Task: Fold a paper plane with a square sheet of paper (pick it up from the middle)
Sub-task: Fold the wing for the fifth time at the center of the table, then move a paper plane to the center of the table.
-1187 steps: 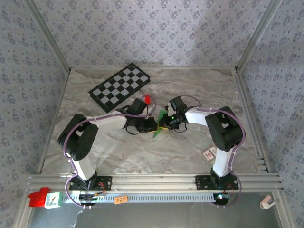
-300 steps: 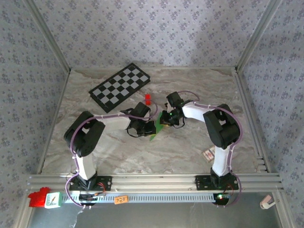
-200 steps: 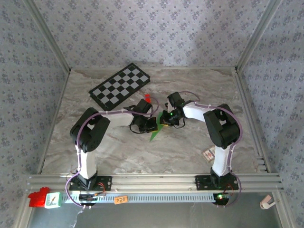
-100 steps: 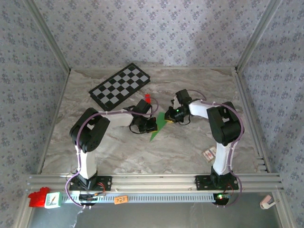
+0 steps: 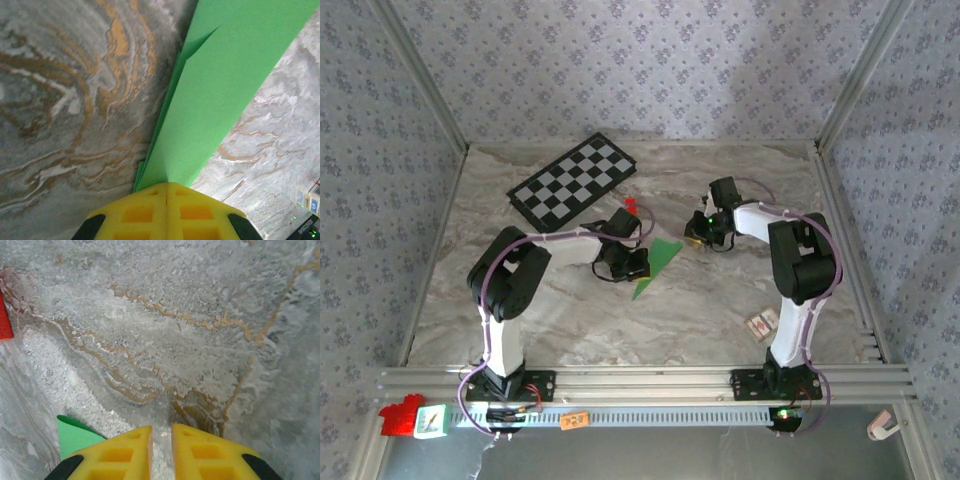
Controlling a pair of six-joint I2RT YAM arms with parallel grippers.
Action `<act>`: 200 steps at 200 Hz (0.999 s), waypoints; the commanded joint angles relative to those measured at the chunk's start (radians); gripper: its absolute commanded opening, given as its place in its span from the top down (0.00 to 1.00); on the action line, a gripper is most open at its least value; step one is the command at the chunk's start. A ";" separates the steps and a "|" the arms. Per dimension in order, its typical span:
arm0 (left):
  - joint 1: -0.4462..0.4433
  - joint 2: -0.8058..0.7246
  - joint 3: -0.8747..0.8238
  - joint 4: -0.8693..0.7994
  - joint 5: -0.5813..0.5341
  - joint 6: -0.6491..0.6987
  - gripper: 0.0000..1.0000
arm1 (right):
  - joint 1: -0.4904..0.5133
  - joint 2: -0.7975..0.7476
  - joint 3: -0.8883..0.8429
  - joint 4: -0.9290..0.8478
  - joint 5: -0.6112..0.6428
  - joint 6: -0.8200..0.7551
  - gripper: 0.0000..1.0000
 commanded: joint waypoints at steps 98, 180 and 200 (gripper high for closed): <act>0.155 -0.386 -0.068 -0.128 -0.219 0.032 0.35 | 0.245 -0.295 -0.058 -0.231 0.286 0.153 0.39; 0.300 -0.580 -0.281 -0.115 -0.317 0.137 0.06 | 0.478 -0.043 0.252 -0.552 0.589 0.392 0.27; 0.321 -0.596 -0.305 -0.115 -0.317 0.144 0.00 | 0.498 0.013 0.307 -0.582 0.607 0.416 0.26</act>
